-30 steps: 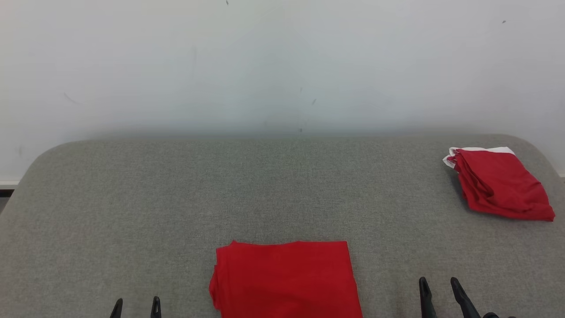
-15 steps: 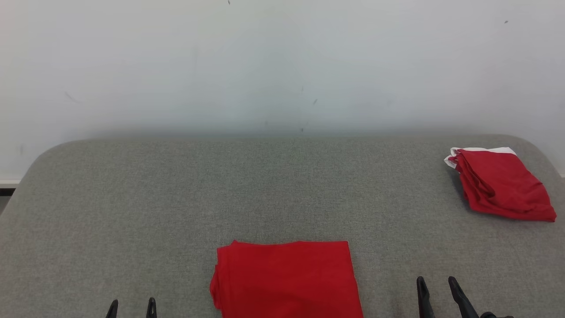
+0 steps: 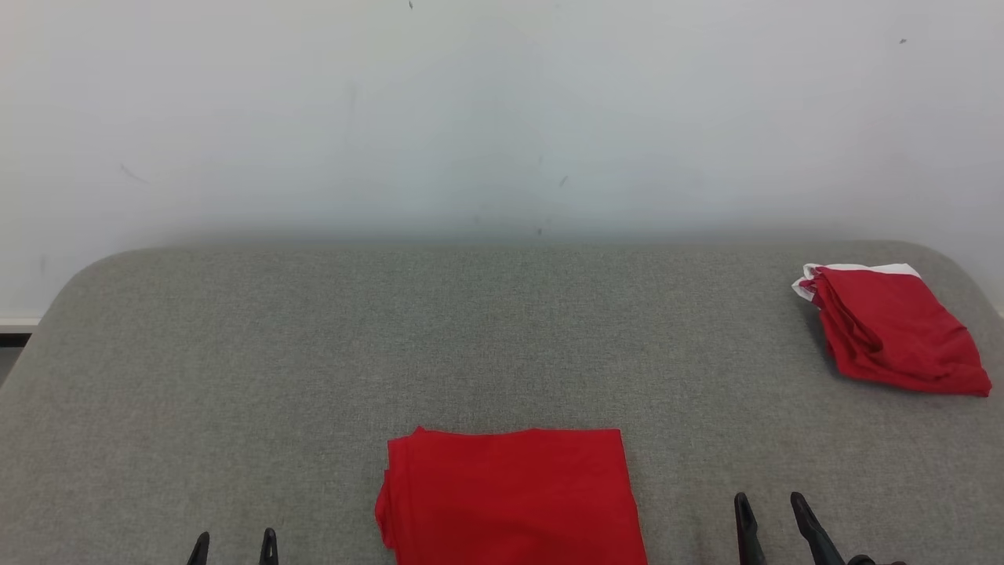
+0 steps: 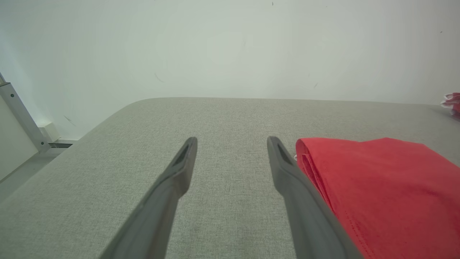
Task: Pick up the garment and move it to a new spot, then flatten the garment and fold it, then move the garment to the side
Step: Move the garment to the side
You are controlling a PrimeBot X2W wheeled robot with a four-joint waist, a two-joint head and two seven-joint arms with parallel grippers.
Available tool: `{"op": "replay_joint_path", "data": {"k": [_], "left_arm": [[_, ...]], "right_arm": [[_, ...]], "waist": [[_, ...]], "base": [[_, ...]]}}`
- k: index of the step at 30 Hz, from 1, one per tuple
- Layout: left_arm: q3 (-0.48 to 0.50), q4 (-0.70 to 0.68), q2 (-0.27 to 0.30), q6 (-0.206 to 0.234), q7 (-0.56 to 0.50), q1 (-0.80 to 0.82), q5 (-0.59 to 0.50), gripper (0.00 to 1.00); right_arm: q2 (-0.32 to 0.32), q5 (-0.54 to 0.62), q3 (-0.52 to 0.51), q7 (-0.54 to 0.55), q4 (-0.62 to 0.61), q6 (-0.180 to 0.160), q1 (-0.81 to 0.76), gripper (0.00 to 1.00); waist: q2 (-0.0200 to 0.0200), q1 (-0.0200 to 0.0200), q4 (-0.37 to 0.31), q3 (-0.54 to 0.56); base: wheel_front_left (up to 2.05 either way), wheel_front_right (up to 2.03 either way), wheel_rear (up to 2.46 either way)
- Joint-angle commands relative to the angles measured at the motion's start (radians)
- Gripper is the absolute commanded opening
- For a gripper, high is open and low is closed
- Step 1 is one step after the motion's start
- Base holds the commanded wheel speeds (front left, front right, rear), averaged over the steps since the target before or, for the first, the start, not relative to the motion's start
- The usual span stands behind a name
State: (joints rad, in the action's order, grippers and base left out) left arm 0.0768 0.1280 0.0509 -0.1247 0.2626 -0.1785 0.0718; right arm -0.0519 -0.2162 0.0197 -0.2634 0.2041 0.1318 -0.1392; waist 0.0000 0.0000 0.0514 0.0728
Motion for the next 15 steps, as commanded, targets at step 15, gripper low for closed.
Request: {"op": "replay_joint_path", "data": {"k": [15], "left_arm": [[0.003, 0.005, -0.001, -0.005, 0.002, 0.001, 0.013, 1.00]], "right_arm": [[0.003, 0.003, 0.007, -0.001, 0.002, -0.002, 0.003, 1.00]], "waist": [[0.0000, 0.0000, 0.002, 0.000]], "base": [[0.00, 0.00, 0.00]]}}
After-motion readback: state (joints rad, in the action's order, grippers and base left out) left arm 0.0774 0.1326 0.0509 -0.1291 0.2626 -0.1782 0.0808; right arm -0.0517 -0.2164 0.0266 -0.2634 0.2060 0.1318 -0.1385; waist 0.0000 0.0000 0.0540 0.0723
